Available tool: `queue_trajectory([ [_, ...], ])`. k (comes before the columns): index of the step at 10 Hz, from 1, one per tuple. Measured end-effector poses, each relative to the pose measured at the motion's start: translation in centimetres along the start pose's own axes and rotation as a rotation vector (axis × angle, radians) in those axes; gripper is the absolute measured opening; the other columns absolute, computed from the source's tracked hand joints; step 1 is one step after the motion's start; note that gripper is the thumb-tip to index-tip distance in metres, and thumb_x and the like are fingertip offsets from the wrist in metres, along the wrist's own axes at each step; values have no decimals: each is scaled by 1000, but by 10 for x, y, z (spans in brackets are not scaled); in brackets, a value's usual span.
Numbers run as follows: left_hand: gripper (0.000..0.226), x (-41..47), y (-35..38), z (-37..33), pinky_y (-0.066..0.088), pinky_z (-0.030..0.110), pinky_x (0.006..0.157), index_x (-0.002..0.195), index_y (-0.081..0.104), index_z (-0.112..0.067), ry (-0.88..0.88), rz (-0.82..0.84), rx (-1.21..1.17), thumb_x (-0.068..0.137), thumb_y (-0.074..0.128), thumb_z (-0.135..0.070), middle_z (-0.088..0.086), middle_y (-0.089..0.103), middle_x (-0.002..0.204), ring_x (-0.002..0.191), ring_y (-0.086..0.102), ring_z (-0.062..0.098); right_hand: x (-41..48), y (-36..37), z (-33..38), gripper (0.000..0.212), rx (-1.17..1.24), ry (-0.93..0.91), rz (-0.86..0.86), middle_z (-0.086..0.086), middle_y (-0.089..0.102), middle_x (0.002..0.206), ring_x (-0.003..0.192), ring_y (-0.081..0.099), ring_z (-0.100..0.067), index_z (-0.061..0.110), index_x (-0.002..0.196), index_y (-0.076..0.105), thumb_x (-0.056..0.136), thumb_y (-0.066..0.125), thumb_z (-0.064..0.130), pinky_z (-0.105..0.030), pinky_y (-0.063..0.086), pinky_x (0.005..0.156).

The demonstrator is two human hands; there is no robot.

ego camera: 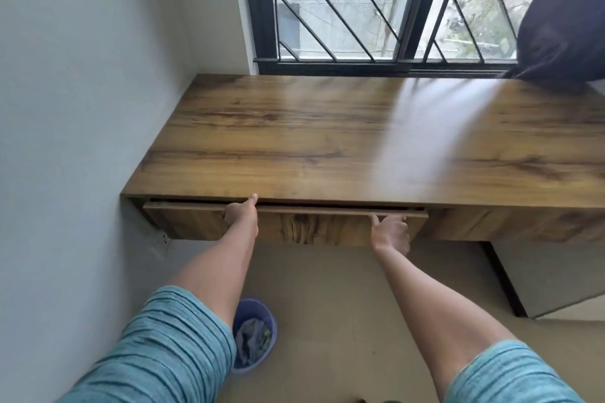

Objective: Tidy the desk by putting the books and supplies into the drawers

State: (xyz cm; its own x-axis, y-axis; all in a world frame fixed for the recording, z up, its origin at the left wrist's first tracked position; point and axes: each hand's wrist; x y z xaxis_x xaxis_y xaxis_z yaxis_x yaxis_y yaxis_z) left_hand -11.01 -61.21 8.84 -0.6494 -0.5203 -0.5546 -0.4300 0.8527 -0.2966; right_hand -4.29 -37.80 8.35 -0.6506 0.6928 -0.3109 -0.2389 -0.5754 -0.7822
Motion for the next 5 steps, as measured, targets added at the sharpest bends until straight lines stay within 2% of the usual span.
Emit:
queue_trajectory([
  [1, 65, -3, 8, -6, 52, 34, 88, 140, 35, 4, 12, -21, 68, 89, 63, -25, 18, 55, 130, 112, 59, 33, 5, -12, -10, 45, -189, -177, -85, -20, 64, 116, 109, 61, -38, 0, 115, 57, 98, 42, 38, -40, 48, 88],
  [2, 72, -10, 42, -8, 54, 36, 87, 145, 27, 0, 52, -29, 185, 91, 56, -37, 17, 50, 135, 111, 60, 32, 22, -27, -8, 38, -358, -457, -109, -18, 65, 112, 105, 62, -36, 4, 109, 61, 100, 37, 32, -39, 49, 84],
  [3, 69, -43, 87, -13, 45, 40, 101, 147, 25, 0, 171, -52, 404, 95, 45, -41, 18, 30, 152, 133, 41, 34, 53, -40, -6, 33, -505, -776, -68, -11, 60, 117, 105, 60, -33, 10, 114, 58, 100, 34, 28, -38, 49, 87],
  [4, 59, -86, 133, -18, 13, 43, 119, 151, 12, -3, 300, -37, 632, 101, 36, -25, 15, 1, 160, 147, 5, 33, 84, -65, -12, 32, -448, -919, 24, -11, 53, 127, 118, 52, -31, 10, 117, 57, 99, 38, 29, -38, 40, 99],
  [5, 54, -118, 174, -19, 3, 45, 119, 152, 9, -7, 411, 33, 679, 101, 28, -16, 10, -3, 160, 148, -4, 31, 112, -79, -18, 44, -502, -933, 145, -13, 29, 152, 144, 22, -25, 8, 139, 37, 102, 32, 31, -36, 20, 117],
])
Point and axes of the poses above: each hand's wrist, its own x-axis towards the middle knuckle, its own y-axis out of the palm, z = x × y
